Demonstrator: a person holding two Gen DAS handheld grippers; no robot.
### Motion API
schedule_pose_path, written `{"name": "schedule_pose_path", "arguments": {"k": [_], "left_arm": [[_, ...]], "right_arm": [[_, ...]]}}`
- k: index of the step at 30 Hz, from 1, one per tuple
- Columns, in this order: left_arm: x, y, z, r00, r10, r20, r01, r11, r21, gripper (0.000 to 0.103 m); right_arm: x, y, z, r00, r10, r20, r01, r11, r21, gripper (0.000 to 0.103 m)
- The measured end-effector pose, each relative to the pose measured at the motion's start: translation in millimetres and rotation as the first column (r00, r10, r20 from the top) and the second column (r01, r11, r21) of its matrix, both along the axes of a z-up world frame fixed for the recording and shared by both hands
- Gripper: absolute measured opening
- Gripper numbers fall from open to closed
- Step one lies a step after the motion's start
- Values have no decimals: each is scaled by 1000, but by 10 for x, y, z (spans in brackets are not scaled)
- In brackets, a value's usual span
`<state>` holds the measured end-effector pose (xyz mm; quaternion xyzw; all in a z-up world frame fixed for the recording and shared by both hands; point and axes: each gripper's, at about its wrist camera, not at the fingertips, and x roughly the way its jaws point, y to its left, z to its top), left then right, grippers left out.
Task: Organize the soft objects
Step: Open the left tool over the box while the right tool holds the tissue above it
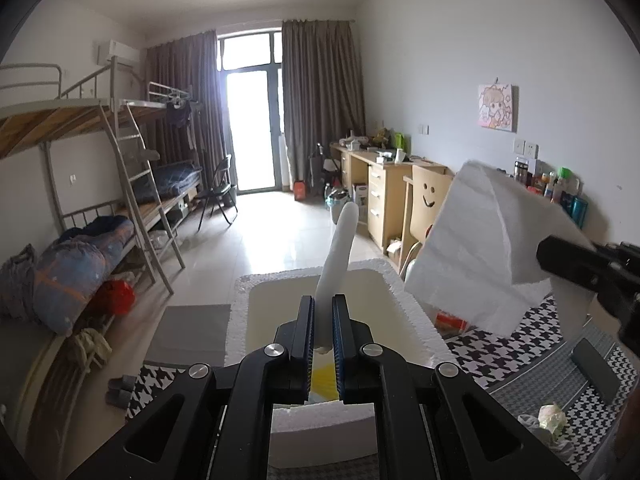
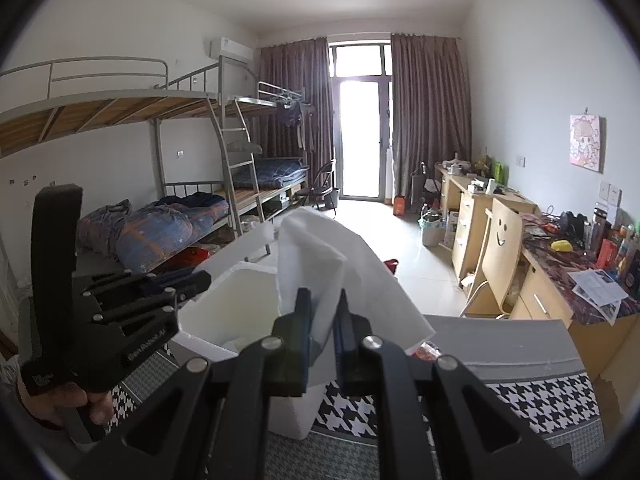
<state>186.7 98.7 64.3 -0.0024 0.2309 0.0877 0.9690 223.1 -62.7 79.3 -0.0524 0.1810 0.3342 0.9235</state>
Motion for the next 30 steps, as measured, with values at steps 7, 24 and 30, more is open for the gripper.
{"name": "schedule_pose_path", "arguments": {"k": [7, 24, 30], "left_arm": [[141, 60, -103, 999, 11, -31, -12, 1000, -21, 9], [144, 243, -215, 995, 94, -38, -96, 994, -52, 90], [22, 363, -135, 991, 134, -16, -134, 989, -66, 101]], "right_arm": [[41, 83, 29, 1000, -9, 4, 9, 1000, -2, 13], [77, 192, 21, 1000, -9, 7, 9, 1000, -27, 13], [62, 258, 63, 1000, 12, 12, -12, 1000, -27, 13]]}}
